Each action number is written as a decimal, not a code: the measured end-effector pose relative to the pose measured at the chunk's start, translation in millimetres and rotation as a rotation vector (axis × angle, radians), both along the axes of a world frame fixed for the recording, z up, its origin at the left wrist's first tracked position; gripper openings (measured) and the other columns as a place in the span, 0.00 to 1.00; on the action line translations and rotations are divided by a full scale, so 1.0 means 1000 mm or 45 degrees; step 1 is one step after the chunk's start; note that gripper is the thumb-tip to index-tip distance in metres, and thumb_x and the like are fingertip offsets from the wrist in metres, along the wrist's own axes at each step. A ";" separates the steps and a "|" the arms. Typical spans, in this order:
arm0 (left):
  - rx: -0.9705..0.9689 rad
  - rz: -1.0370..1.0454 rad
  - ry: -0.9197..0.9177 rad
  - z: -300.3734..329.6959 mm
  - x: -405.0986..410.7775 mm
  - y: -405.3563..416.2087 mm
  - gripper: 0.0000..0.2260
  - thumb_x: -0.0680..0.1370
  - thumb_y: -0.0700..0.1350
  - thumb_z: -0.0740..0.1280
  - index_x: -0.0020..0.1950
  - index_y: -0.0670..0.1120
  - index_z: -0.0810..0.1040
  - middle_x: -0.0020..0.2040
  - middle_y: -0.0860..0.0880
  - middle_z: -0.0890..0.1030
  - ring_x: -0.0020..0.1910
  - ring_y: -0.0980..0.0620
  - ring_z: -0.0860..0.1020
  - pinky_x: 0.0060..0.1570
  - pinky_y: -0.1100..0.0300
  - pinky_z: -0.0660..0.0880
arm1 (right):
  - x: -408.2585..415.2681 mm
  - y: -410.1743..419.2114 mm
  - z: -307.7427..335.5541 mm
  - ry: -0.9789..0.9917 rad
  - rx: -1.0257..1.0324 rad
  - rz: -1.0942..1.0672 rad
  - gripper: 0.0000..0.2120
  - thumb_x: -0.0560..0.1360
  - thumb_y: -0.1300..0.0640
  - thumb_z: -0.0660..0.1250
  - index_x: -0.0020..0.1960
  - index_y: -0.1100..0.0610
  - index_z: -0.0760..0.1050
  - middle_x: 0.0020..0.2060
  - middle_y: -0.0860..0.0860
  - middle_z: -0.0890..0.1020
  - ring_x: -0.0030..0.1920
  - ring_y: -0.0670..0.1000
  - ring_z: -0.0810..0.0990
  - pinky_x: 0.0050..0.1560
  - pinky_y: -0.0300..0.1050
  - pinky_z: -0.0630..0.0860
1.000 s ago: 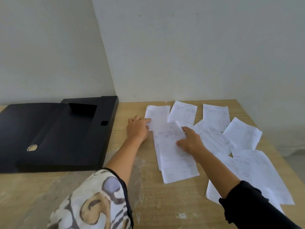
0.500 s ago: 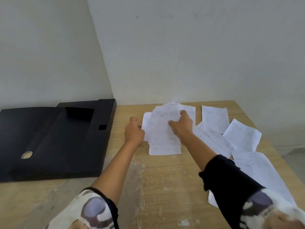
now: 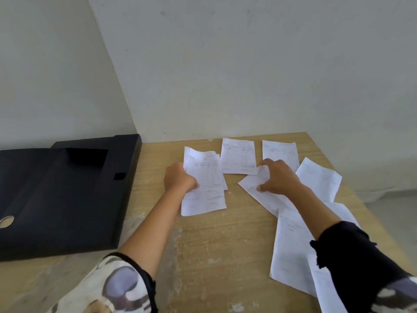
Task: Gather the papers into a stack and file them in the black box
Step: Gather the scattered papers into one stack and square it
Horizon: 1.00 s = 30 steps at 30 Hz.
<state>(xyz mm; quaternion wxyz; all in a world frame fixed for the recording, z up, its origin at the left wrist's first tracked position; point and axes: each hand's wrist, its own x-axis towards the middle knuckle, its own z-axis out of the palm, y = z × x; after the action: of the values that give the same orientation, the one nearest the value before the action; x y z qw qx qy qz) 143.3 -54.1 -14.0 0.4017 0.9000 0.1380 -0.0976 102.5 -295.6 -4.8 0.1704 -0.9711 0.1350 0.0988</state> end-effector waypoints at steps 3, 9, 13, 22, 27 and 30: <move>-0.251 0.115 0.009 0.002 0.004 0.005 0.15 0.70 0.34 0.67 0.56 0.39 0.75 0.56 0.42 0.79 0.49 0.43 0.78 0.42 0.55 0.75 | 0.002 -0.004 -0.006 -0.057 0.017 -0.075 0.38 0.63 0.45 0.75 0.68 0.50 0.62 0.61 0.59 0.71 0.62 0.60 0.70 0.58 0.55 0.71; -0.630 0.247 0.003 0.009 0.007 0.003 0.15 0.72 0.36 0.61 0.58 0.40 0.75 0.53 0.44 0.79 0.42 0.48 0.76 0.34 0.60 0.71 | 0.021 -0.009 -0.010 -0.290 0.104 -0.240 0.26 0.69 0.54 0.72 0.64 0.57 0.67 0.57 0.61 0.77 0.57 0.61 0.75 0.46 0.48 0.68; -0.641 0.206 0.025 0.008 0.009 -0.019 0.12 0.72 0.38 0.63 0.55 0.41 0.71 0.51 0.44 0.77 0.46 0.45 0.76 0.41 0.56 0.74 | 0.041 -0.005 -0.014 -0.369 0.270 -0.386 0.19 0.74 0.64 0.59 0.64 0.57 0.68 0.57 0.61 0.77 0.55 0.61 0.75 0.45 0.46 0.67; -0.452 0.066 -0.250 -0.014 0.014 -0.059 0.05 0.71 0.36 0.61 0.45 0.42 0.71 0.47 0.45 0.76 0.41 0.47 0.75 0.33 0.60 0.69 | 0.063 0.016 -0.015 -0.495 0.576 -0.274 0.20 0.72 0.60 0.68 0.62 0.57 0.69 0.54 0.58 0.78 0.50 0.56 0.76 0.47 0.46 0.71; -0.595 0.060 -0.218 -0.007 0.012 -0.060 0.04 0.72 0.38 0.61 0.45 0.44 0.73 0.40 0.51 0.77 0.40 0.49 0.75 0.35 0.59 0.72 | 0.054 0.017 -0.006 -0.495 1.010 -0.309 0.17 0.72 0.63 0.64 0.59 0.49 0.71 0.54 0.52 0.78 0.49 0.50 0.77 0.37 0.40 0.73; -0.780 0.050 -0.058 0.003 0.009 -0.055 0.09 0.74 0.38 0.62 0.54 0.42 0.74 0.49 0.46 0.80 0.47 0.46 0.79 0.45 0.52 0.77 | 0.047 0.016 0.009 -0.522 1.179 -0.288 0.17 0.72 0.65 0.64 0.56 0.47 0.73 0.50 0.49 0.80 0.49 0.46 0.78 0.35 0.37 0.73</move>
<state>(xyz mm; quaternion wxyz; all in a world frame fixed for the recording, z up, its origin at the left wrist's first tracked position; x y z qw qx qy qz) 152.4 -109.5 -10.7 0.6591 0.7362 0.1106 -0.1067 149.4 -280.1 4.1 0.6148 -0.7727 0.1450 -0.0630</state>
